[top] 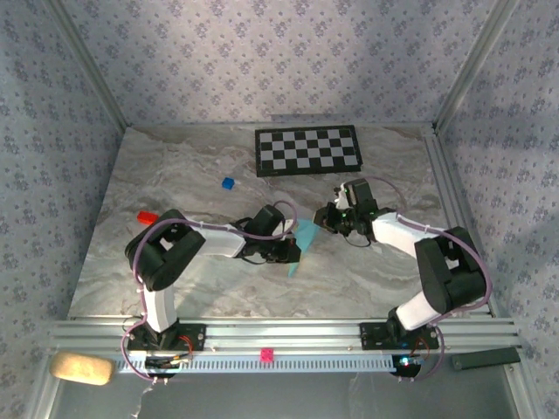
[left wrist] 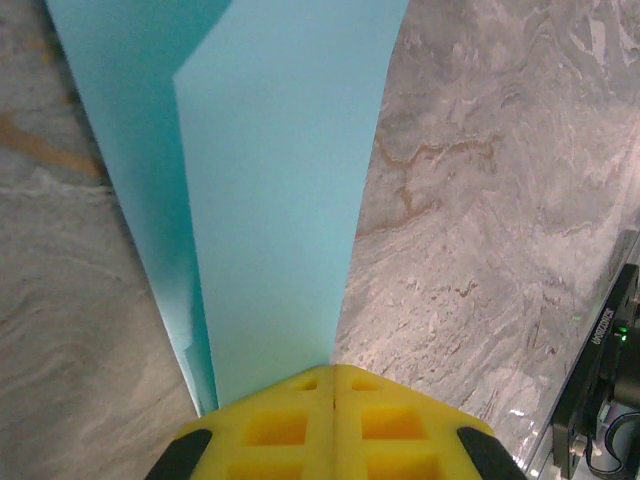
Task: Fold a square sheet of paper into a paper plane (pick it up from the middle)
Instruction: Fold the wing for the fifth time at the center of the table.
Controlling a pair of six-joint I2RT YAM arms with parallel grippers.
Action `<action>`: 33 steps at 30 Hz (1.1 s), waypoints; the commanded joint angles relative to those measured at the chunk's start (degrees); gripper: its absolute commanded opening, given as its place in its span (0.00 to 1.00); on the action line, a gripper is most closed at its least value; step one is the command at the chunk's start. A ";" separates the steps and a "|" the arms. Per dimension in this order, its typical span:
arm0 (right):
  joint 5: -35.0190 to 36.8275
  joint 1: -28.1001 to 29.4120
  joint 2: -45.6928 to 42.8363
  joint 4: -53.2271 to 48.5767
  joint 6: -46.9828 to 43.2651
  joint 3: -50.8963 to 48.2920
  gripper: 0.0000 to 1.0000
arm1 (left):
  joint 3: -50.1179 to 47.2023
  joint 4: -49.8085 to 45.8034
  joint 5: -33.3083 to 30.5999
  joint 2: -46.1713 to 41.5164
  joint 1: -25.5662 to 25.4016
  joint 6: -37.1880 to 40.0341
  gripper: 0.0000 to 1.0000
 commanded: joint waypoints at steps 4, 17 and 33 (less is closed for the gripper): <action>-4.14 3.88 2.90 0.12 -3.66 0.61 0.08 | -2.74 -8.75 -1.15 2.04 -0.25 2.63 0.00; -0.25 5.82 10.59 -1.49 -5.09 1.39 0.06 | -3.94 -8.07 -1.23 1.12 -0.03 1.84 0.00; -0.20 -4.45 13.20 1.58 -4.59 1.88 0.07 | -5.05 -7.45 -1.28 1.49 0.13 1.58 0.00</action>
